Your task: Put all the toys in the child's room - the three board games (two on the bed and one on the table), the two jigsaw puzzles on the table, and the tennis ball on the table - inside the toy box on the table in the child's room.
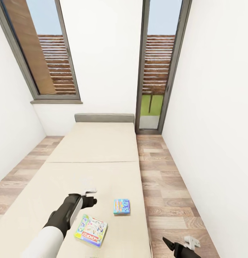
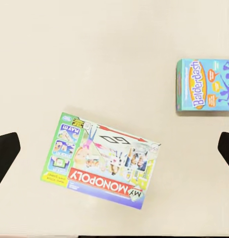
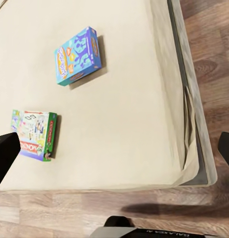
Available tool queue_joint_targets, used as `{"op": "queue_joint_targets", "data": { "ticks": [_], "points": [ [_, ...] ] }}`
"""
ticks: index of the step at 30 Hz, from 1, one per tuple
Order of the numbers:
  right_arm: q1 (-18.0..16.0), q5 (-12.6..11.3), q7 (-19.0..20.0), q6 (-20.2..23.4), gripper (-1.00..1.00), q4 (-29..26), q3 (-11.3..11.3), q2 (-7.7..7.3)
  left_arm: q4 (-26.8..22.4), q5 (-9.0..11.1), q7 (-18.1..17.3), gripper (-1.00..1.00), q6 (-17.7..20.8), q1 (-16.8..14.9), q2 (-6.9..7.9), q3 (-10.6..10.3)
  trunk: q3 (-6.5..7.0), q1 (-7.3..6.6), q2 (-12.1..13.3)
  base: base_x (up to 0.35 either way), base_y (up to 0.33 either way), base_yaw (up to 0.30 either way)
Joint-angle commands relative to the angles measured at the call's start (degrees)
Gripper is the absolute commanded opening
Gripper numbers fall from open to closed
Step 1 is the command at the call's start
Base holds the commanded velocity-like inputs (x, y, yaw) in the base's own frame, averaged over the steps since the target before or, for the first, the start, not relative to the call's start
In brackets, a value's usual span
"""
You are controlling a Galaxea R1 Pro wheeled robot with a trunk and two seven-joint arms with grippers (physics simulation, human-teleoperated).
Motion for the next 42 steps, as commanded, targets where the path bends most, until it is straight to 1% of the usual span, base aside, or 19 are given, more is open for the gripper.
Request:
{"op": "queue_joint_targets", "data": {
  "ticks": [1,5,8,11,18,27,29,31,36,42],
  "points": [
    [-0.05,-0.53,0.18,0.54,1.0,-0.01,-0.12,0.0,0.23,0.01,0.04,1.0,-0.53,-0.04,-0.33,0.24,-0.22,0.03,-0.12,0.0,0.0,0.0],
    [-0.05,-0.53,0.16,0.52,1.0,0.0,-0.14,0.03,1.61,-0.05,0.61,1.0,-2.21,-0.05,-1.35,0.23,-0.59,0.03,-0.12,0.0,0.0,0.0],
    [-0.05,-0.51,0.12,0.54,1.0,0.02,-0.14,0.06,2.76,-0.06,1.73,1.0,-4.46,-0.05,-2.3,0.24,-0.87,0.03,-0.12,0.0,0.0,0.0],
    [-0.05,-0.52,0.17,0.52,1.0,0.47,-0.19,0.07,3.28,-0.04,2.93,1.0,-6.12,-0.05,-2.75,0.23,-1.15,0.03,-0.12,0.0,0.0,0.0],
    [-0.04,-0.51,0.19,0.46,1.0,1.07,-0.23,0.07,3.54,-0.04,3.56,1.0,-7.14,-0.05,-2.81,0.16,-1.81,0.03,-0.12,0.0,0.0,0.0],
    [-0.05,-0.5,0.17,0.43,1.0,1.14,-0.23,0.07,3.3,-0.12,3.49,1.0,-7.55,-0.2,-2.31,0.14,-2.65,0.03,-0.12,0.0,0.0,0.0],
    [-0.05,-0.47,0.18,0.38,1.0,1.14,-0.23,0.07,3.22,-0.16,3.46,1.0,-7.38,-0.87,-2.24,0.15,-2.83,0.03,-0.12,0.0,0.0,0.0],
    [-0.04,-0.47,0.16,0.36,1.0,1.14,-0.23,0.07,3.32,-0.18,3.48,1.0,-7.11,-2.77,-2.3,0.15,-3.02,0.03,-0.12,0.0,0.0,0.0],
    [-0.04,-0.46,0.11,0.34,1.0,1.14,-0.22,0.07,4.26,-0.16,3.49,1.0,-7.14,-5.94,-2.26,0.08,-3.49,0.03,-0.12,0.0,0.0,0.0],
    [-0.04,-0.44,0.1,0.34,1.0,1.14,-0.22,0.07,6.26,-0.24,3.47,1.0,-7.94,-6.85,-2.4,0.02,-4.05,0.03,-0.12,0.0,0.0,0.0]
  ]
}}
